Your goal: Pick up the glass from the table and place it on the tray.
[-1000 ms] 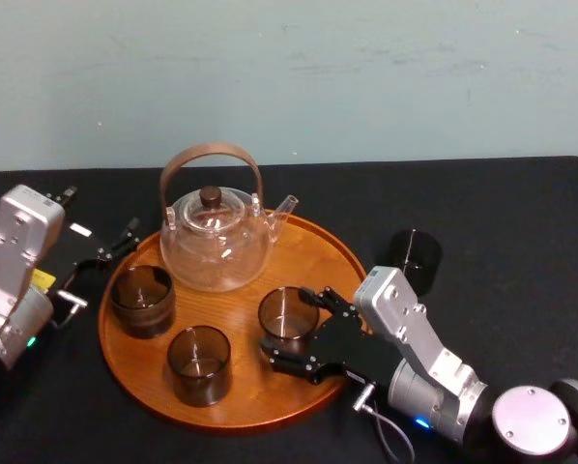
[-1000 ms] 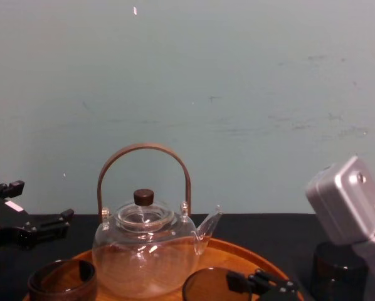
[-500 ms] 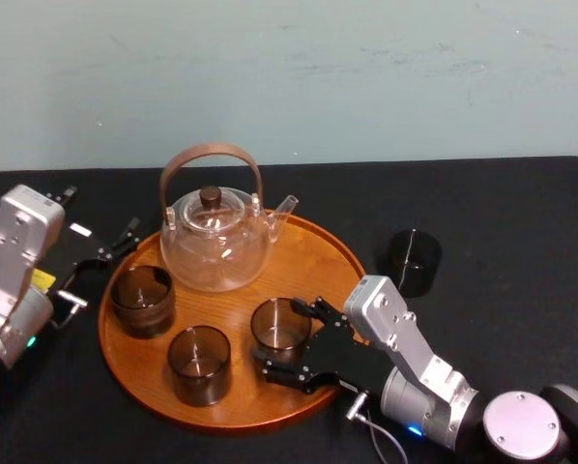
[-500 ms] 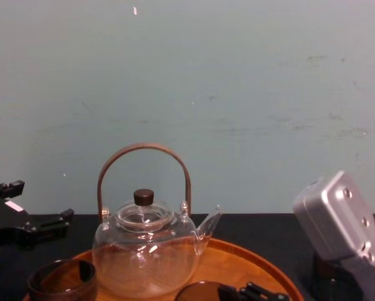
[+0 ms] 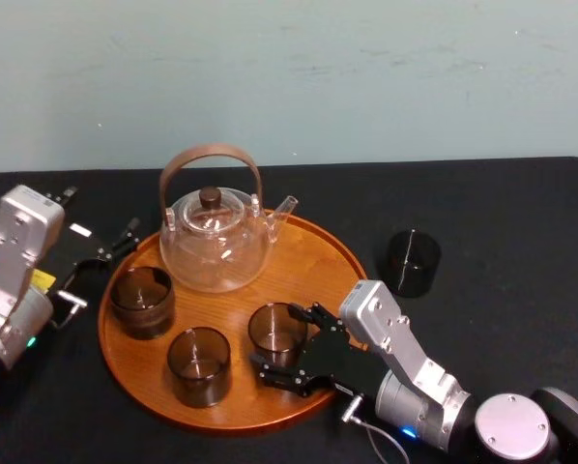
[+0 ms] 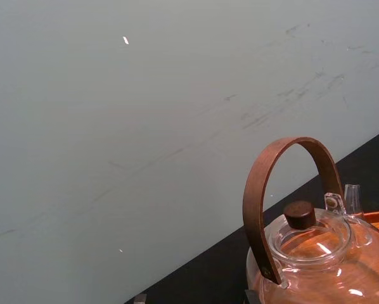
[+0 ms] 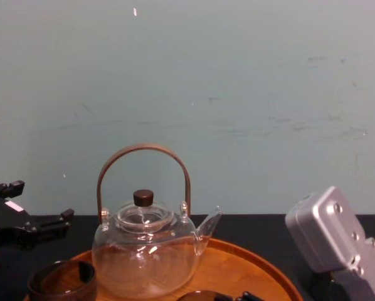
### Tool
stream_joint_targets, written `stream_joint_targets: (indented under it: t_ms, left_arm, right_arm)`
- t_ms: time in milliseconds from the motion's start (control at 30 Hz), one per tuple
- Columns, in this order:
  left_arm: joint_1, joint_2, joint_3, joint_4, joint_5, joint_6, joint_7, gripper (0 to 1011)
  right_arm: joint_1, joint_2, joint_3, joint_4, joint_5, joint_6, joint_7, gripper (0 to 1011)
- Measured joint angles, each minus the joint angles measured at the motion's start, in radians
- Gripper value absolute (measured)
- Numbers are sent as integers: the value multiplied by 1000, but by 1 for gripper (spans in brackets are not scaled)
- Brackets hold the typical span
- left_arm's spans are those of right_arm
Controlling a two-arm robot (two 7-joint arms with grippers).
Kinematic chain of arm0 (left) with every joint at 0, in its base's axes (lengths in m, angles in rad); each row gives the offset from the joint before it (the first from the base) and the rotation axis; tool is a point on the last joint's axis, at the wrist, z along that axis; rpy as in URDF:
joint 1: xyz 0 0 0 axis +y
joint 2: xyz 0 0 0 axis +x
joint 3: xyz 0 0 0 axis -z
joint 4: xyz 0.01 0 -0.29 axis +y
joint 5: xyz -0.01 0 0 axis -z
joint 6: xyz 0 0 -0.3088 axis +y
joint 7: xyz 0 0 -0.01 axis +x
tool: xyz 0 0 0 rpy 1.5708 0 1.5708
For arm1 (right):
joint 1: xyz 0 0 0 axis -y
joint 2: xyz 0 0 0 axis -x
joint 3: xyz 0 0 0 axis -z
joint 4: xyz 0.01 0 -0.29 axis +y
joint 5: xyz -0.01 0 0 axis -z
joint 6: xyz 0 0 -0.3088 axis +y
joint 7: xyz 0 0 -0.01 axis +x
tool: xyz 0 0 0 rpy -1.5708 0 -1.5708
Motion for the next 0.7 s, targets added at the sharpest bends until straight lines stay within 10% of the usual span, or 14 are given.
stream_joint_targets:
  t_ms: [700]
  left_arm:
    - [0,0,0,0,0,0,0,1001]
  right_arm:
    - [-6,3,-1,-10,-23,-51,-7,1002]
